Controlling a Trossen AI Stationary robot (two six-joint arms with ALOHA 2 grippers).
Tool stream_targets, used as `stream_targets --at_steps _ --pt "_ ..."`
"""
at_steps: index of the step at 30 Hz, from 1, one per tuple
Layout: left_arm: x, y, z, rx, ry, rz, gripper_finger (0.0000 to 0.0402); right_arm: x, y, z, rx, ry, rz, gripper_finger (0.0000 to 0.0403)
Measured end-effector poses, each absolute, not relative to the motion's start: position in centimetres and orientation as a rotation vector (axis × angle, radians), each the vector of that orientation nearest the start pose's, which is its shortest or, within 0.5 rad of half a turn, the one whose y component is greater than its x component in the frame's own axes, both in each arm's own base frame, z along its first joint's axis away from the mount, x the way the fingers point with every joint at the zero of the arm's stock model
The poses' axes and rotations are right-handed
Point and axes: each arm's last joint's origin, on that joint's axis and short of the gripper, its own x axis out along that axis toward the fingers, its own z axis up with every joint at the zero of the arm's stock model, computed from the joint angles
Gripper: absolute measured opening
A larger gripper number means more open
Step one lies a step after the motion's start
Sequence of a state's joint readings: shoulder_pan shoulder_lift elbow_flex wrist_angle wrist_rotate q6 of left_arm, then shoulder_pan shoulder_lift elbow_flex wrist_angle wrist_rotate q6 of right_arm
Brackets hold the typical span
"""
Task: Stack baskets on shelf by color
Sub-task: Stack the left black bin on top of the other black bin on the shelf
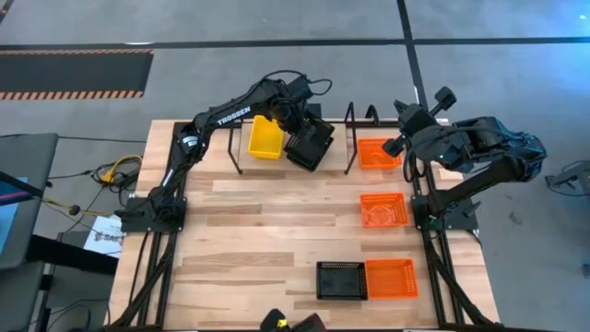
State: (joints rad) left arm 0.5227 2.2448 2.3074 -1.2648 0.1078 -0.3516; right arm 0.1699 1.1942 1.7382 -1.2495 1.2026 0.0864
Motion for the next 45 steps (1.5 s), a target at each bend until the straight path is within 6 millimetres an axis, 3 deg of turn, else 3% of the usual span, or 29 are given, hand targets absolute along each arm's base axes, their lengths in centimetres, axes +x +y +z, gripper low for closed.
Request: stream_targets --at_steps 17,30,39,45 --pt "40.5 21.3 29.4 -0.717 1.119 0.572 0.0000 16.4 0.1 47.6 -0.388 0.524 -1.009 0.0002" --pt "41.9 21.5 24.7 -0.737 1.257 0.528 0.0000 16.3 0.1 47.6 -0.399 0.532 -1.007 0.0002" --pt "42.3 21.9 24.3 -0.682 1.239 0.466 0.0001 16.3 0.1 47.6 -0.404 0.538 -1.006 0.0002" --pt "42.3 21.9 24.2 -0.625 1.251 0.423 0.0041 16.3 0.1 47.6 -0.404 0.537 -1.005 0.0002"
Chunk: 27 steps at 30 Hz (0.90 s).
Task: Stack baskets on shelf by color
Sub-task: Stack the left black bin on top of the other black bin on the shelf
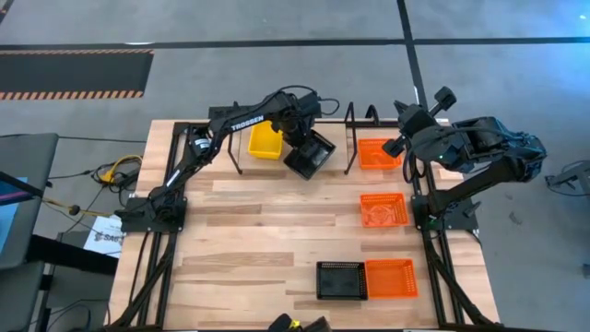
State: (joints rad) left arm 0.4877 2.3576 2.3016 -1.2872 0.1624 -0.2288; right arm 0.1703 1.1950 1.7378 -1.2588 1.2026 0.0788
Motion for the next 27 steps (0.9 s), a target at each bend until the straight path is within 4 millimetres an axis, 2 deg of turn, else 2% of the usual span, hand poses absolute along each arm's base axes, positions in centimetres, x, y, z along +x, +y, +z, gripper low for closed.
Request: stream_targets --at_steps 5,10,16,20,23,27 --pt "42.3 22.0 25.0 -0.671 1.227 0.358 0.0088 16.3 0.1 47.6 -0.402 0.536 -1.005 0.0002" --pt "42.1 22.8 26.3 -0.702 1.144 0.324 0.0119 16.3 0.1 47.6 -0.399 0.533 -1.006 0.0002" --pt "41.4 23.7 26.6 -0.690 1.142 0.381 0.0131 16.4 0.1 47.5 -0.383 0.537 -0.978 0.0002" --pt "40.9 24.2 27.2 -0.731 1.115 0.352 0.0131 16.4 0.1 47.5 -0.383 0.538 -0.978 0.0002" --pt "40.1 24.4 28.9 -0.783 1.047 0.296 0.0131 16.4 0.1 47.5 -0.383 0.538 -0.978 0.0002" --pt "38.8 23.0 33.4 -0.741 0.936 0.241 0.0131 16.5 0.2 47.4 -0.340 0.539 -0.929 0.0001"
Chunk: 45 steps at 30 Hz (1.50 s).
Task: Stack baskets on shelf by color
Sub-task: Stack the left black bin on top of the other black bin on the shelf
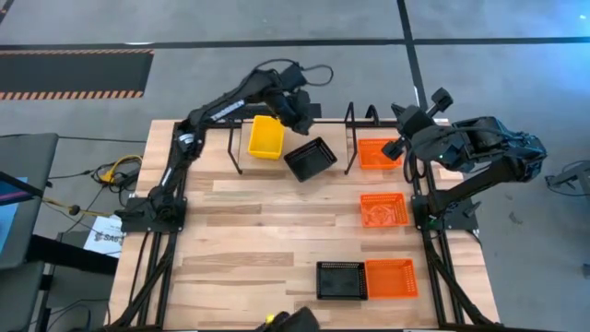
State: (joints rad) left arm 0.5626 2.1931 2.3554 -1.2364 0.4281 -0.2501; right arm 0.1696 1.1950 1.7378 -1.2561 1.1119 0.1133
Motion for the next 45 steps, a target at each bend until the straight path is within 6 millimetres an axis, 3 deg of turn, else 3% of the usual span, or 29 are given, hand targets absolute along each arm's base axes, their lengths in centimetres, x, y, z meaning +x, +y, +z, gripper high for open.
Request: stream_targets --at_steps 5,9,12,15,22,27,31,40,45 --pt "35.7 18.3 40.8 -0.536 0.814 0.255 0.0131 17.7 0.8 46.5 -0.208 0.594 -0.717 0.0001" --pt "32.4 12.9 46.2 -0.359 0.707 0.296 0.0131 20.0 1.5 44.0 -0.145 0.701 -0.578 0.0001" --pt "29.8 8.9 49.0 -0.261 0.659 0.323 0.0131 21.9 2.0 41.0 -0.142 0.809 -0.552 0.0001" --pt "27.3 5.6 50.5 -0.194 0.662 0.324 0.0130 23.8 2.1 37.9 -0.147 0.913 -0.569 0.0001" --pt "23.3 0.7 50.9 -0.160 0.785 0.231 0.0130 28.6 2.1 32.7 -0.062 0.968 -0.505 0.0001" --pt "23.3 -0.7 50.7 -0.165 0.806 0.190 0.0130 32.8 1.7 30.9 0.030 0.889 -0.289 0.0000" --pt "23.5 -1.0 50.3 -0.149 0.826 0.176 0.0130 34.8 0.5 29.8 0.140 0.857 -0.148 0.0000" --pt "23.9 -1.1 49.8 -0.088 0.853 0.152 0.0130 36.2 -4.0 24.8 0.312 1.054 -0.152 0.0000" --pt "23.9 -1.1 49.8 -0.080 0.854 0.149 0.0130 35.3 -4.3 21.9 0.372 1.125 -0.112 0.0000"
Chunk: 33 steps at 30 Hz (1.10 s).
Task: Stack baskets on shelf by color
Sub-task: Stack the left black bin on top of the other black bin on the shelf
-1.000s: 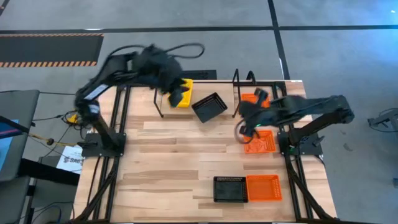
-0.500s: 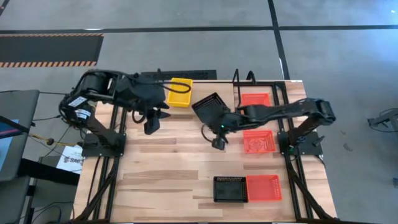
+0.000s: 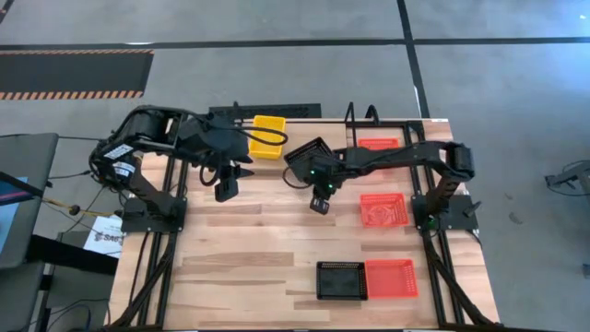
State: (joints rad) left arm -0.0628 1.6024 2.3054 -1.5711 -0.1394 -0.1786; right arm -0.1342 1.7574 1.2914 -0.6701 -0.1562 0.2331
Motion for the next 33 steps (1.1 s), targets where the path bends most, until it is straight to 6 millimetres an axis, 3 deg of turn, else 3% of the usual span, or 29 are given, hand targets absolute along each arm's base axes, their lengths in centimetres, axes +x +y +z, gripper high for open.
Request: stream_targets --at_steps 5,9,19,33 --pt "23.9 -1.1 49.8 -0.043 0.856 0.139 0.0130 32.9 -5.2 20.6 0.340 1.191 -0.232 0.0000" --pt "23.9 -0.9 49.8 -0.018 0.852 0.175 0.0130 31.7 -6.4 21.1 0.264 1.185 -0.398 0.0000" --pt "23.9 -0.8 49.8 -0.014 0.847 0.215 0.0130 31.9 -8.8 22.7 0.175 1.033 -0.485 0.0000" --pt "23.9 -0.8 49.8 -0.019 0.846 0.217 0.0130 31.6 -10.0 22.7 0.025 1.060 -0.531 0.0000"
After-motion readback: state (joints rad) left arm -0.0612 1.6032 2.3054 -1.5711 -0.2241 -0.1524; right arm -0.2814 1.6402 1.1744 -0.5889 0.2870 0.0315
